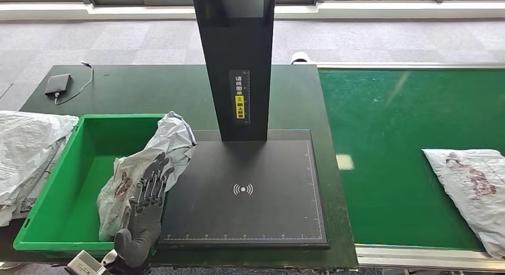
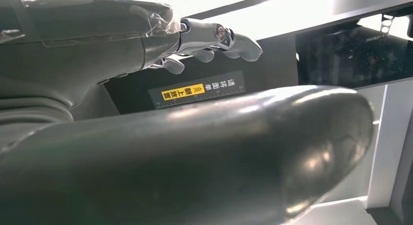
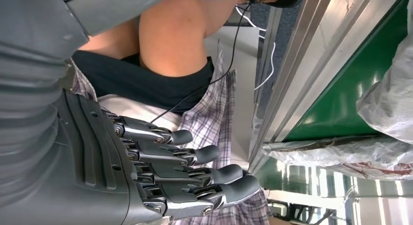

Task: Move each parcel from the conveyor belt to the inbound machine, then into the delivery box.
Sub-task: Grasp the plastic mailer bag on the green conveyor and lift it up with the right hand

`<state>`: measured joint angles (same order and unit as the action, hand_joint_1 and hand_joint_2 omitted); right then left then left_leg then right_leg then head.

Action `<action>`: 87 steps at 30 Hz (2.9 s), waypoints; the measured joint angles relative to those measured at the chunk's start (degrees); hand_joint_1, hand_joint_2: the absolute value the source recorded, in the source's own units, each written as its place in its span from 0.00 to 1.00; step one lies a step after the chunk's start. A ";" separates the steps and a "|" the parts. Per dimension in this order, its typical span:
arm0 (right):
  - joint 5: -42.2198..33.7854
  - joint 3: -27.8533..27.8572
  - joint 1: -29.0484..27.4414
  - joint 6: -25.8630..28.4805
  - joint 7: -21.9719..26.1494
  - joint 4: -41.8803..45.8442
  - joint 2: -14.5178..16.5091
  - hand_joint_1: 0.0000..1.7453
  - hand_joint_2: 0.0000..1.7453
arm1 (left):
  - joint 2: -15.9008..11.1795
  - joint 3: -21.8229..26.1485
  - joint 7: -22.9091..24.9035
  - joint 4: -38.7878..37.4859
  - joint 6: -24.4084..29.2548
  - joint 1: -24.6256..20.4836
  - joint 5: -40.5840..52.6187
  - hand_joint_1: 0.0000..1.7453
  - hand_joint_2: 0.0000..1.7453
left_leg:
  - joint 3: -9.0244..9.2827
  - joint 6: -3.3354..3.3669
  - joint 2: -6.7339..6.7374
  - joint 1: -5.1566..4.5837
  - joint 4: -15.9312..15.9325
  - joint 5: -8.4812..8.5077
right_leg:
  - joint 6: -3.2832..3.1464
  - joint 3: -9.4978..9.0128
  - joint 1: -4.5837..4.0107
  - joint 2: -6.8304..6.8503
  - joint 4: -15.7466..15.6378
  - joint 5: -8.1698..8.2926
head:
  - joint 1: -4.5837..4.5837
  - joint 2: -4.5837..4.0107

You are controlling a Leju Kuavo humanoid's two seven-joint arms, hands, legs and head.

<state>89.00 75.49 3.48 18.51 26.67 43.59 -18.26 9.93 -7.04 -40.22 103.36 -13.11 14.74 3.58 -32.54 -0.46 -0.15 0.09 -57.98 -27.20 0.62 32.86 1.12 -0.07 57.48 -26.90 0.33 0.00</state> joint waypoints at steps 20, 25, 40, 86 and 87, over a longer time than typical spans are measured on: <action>0.88 -6.22 11.78 5.13 -9.12 -12.73 -5.36 0.00 1.00 | 0.28 0.03 0.00 1.42 3.15 1.08 1.24 0.00 0.00 | -0.28 0.06 0.45 -0.02 0.01 -0.08 | 0.08 -0.12 0.03 -0.41 0.04 0.06 | -0.01 -0.01; -3.30 -13.15 17.85 5.03 -11.60 -16.43 -7.81 0.00 1.00 | 0.58 0.05 0.00 1.55 1.93 1.36 2.51 0.00 0.00 | 0.05 0.21 -0.19 -0.05 -0.06 0.22 | 0.24 -0.18 0.06 0.17 0.04 0.16 | -0.01 -0.01; -5.36 -29.33 34.02 1.81 -15.06 -21.21 -4.62 0.00 1.00 | 3.25 0.38 0.00 1.37 1.98 1.38 6.14 0.00 0.00 | -0.11 0.14 -0.41 -0.05 -0.04 0.38 | 0.27 -0.14 0.05 0.28 0.06 0.24 | 0.00 -0.01; -0.83 -48.38 35.43 -13.48 -32.50 -26.30 -1.53 1.00 1.00 | 6.37 4.96 0.00 2.43 -0.48 2.99 5.44 0.00 0.00 | -0.21 0.23 -0.81 0.11 -0.18 0.32 | 0.39 -0.35 -0.09 0.68 -0.13 0.18 | 0.00 -0.01; -1.50 -48.39 35.46 -12.03 -31.47 -26.30 -1.41 1.00 1.00 | 6.42 5.03 0.00 2.45 -0.43 3.02 5.55 0.00 0.00 | -0.22 0.23 -0.81 0.10 -0.18 0.32 | 0.39 -0.34 -0.09 0.68 -0.13 0.18 | 0.00 -0.01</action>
<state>87.50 27.10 38.94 6.48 -4.81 17.29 -19.67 16.35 -2.01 -40.22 105.81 -13.54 17.76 9.13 -32.75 -0.23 -0.95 0.19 -58.17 -26.89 1.01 32.52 1.03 0.61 57.35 -26.72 0.33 -0.01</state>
